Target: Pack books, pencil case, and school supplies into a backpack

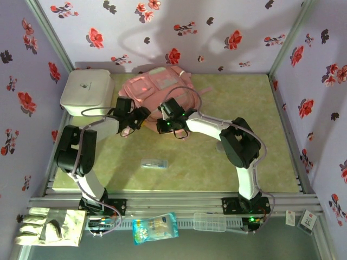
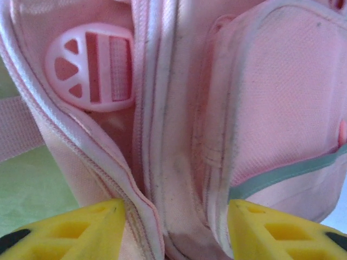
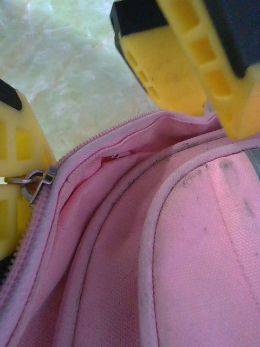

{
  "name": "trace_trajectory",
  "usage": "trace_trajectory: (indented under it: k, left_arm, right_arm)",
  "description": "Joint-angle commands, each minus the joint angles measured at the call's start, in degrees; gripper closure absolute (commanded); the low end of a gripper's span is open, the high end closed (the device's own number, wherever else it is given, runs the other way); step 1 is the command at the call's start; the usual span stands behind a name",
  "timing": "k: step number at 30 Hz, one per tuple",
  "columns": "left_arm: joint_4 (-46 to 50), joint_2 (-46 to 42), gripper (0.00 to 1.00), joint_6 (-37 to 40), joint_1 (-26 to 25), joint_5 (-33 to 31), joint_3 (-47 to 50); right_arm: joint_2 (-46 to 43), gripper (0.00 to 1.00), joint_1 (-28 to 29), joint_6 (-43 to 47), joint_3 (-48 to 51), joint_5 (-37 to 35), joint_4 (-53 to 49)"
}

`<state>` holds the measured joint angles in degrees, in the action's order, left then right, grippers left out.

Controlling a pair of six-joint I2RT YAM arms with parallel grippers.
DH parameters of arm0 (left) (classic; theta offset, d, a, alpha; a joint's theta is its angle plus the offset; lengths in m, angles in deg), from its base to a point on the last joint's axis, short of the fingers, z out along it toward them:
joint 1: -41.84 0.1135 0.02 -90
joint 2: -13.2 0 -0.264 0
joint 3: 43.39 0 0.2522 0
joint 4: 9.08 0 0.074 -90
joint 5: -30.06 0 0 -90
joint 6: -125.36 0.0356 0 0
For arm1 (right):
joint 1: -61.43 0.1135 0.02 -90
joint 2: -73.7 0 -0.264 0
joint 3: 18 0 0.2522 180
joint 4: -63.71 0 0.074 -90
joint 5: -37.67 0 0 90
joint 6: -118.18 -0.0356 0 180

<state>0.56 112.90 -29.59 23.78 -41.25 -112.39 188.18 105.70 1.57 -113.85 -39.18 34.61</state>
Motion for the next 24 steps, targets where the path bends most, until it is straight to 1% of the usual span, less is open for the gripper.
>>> trace_trajectory:
  k: [1,5,8,11,15,18,22,24]
  left_arm:
    - [-2.6,1.3,0.51,-2.5,-0.5,0.9,1.4]
    - [-1.8,1.6,0.54,-3.1,-0.6,0.6,1.9]
    - [-0.6,0.6,0.56,-3.4,-0.8,-1.1,3.6]
    - [0.0,0.3,0.57,-3.3,-0.8,-1.5,4.2]
    - [-0.4,1.0,0.7,-3.0,-0.9,-1.4,3.6]
    - [-0.3,1.2,0.83,-2.4,-1.0,-1.6,2.3]
    - [2.2,0.7,0.96,0.0,-0.9,-2.8,0.3]
    - [3.0,0.2,1.0,1.0,-1.0,-3.3,-0.3]
  right_arm:
    - [-0.5,0.97,0.2,-1.1,-1.1,0.6,1.7]
    - [-0.7,0.96,0.2,-1.4,-0.8,0.2,1.8]
    - [-0.9,0.96,0.2,-1.6,-0.5,-0.8,1.5]
    - [-0.8,0.96,0.2,-1.8,-0.4,-1.3,1.3]
    - [-1.0,0.95,0.2,-2.3,-0.2,-1.7,0.3]
    - [-1.8,0.89,0.1,-3.4,0.1,-2.8,-3.0]
    - [-4.0,0.85,0.1,-4.1,1.7,-9.4,-9.5]
    - [-4.9,0.84,0.0,-4.0,2.0,-13.0,-12.4]
